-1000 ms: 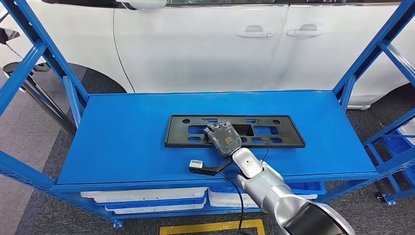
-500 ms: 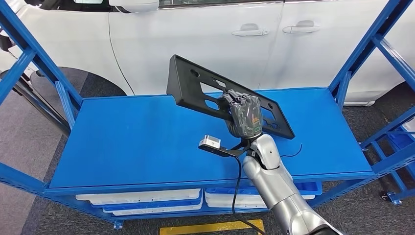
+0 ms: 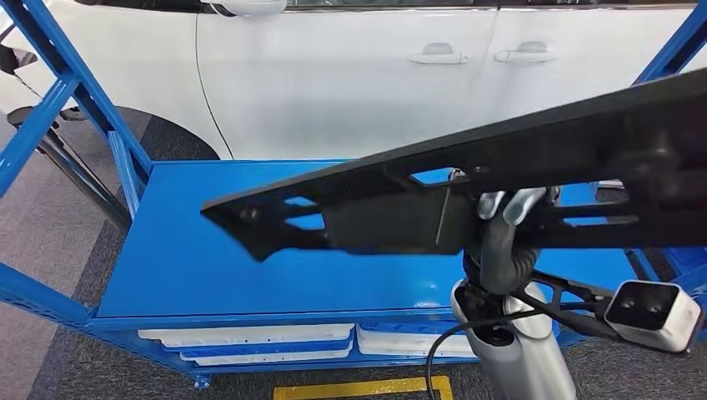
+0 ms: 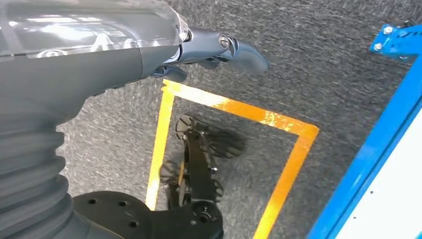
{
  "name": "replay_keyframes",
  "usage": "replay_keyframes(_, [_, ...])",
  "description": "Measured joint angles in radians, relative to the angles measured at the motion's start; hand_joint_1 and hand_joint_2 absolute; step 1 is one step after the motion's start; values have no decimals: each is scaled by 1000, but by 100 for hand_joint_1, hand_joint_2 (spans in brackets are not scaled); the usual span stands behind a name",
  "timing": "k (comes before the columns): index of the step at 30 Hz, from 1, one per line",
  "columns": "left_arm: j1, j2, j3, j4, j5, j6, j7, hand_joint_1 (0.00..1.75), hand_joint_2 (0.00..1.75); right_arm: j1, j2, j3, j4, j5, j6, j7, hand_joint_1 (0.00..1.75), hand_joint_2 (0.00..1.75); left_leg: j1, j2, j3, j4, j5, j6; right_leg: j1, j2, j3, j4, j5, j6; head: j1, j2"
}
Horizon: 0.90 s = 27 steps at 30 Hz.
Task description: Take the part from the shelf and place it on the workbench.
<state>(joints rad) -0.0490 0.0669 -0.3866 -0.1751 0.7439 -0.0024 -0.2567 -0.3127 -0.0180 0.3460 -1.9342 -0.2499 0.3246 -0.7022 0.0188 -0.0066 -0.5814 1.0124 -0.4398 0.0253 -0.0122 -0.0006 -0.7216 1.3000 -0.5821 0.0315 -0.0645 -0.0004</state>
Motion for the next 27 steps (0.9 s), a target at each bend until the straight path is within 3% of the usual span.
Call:
replay_keyframes(1, [1,-1,0,0,-1,3,-1,0,175,21,5,6,-7,-12,40,1,175,175,0,-1,0,1,0,0,-2,0,3,-10,15,0,0,0])
replay_keyframes(2, [1,-3,0,0,-2,9,0,0,175,40,11,12,-9,-21,73,3,175,175,0,-1,1,3,0,-1,-2,0,25,-59,46,-2,0,0])
replay_keyframes(4, [0,-6,0,0,-5,21,2,0,175,67,23,27,-15,-37,115,7,175,175,-2,-2,0,6,-2,-7,0,0,93,-198,109,-10,0,0])
replay_keyframes(5, [-1,-7,0,0,-8,28,5,0,175,75,29,33,-19,-45,126,8,175,175,-4,-2,-1,8,-2,-12,2,1,117,-247,127,-14,0,0])
replay_keyframes(9, [-6,-6,0,0,-20,43,19,0,175,83,40,44,-42,-92,126,20,175,175,-5,-2,-4,6,1,-37,6,2,123,-283,147,-36,0,0])
replay_keyframes(11, [-7,-3,-1,0,-30,47,25,0,175,82,41,51,-49,-113,116,28,175,175,-3,0,-18,46,-41,-46,1,-1,119,-294,162,-51,0,0])
replay_keyframes(14, [-11,1,-4,0,-44,51,29,0,175,78,36,68,-48,-115,91,24,175,175,-2,1,-75,224,-164,-55,5,-5,96,-296,181,-61,0,0])
replay_keyframes(15, [-12,2,-5,0,-48,52,30,0,175,72,32,76,-46,-109,77,21,175,175,-2,1,-82,265,-184,-56,6,-6,85,-295,189,-61,0,0])
replay_keyframes(16, [-13,3,-6,0,-50,53,31,0,175,63,26,85,-43,-104,60,18,175,175,-2,1,-71,269,-185,-56,8,-5,74,-295,198,-60,0,0])
replay_keyframes(17, [-15,4,-6,0,-51,55,33,0,175,52,20,95,-39,-103,43,15,175,175,-2,1,-40,231,-168,-54,8,-4,64,-294,206,-59,0,0])
replay_keyframes(19, [-20,6,-7,0,-52,57,36,0,175,28,10,111,-34,-107,17,11,175,175,-4,1,56,85,-124,-47,10,-3,48,-290,222,-52,0,0])
replay_keyframes(21, [-25,9,-8,0,-52,59,38,0,175,8,2,120,-33,-112,4,8,175,175,-10,-1,110,-9,-100,-34,12,-4,41,-287,236,-41,0,0])
replay_keyframes(24, [-25,11,-11,0,-51,60,38,0,175,-10,-9,131,-33,-116,3,8,175,175,-14,-1,101,-16,-78,-17,8,-4,39,-294,259,-23,0,0])
replay_keyframes(25, [-25,10,-11,0,-48,60,38,0,175,-11,-13,133,-33,-116,10,7,175,175,-12,1,95,-17,-67,-11,7,-3,34,-289,251,-17,0,0])
replay_keyframes(26, [-25,10,-11,1,-45,60,38,0,175,-11,-17,133,-34,-115,22,7,175,175,-10,4,85,-19,-54,-4,5,-1,24,-268,223,-12,0,0])
replay_keyframes(27, [-25,10,-12,1,-43,60,38,0,175,-9,-21,132,-36,-112,39,7,175,175,-8,7,73,-21,-41,1,4,1,9,-225,177,-7,0,0])
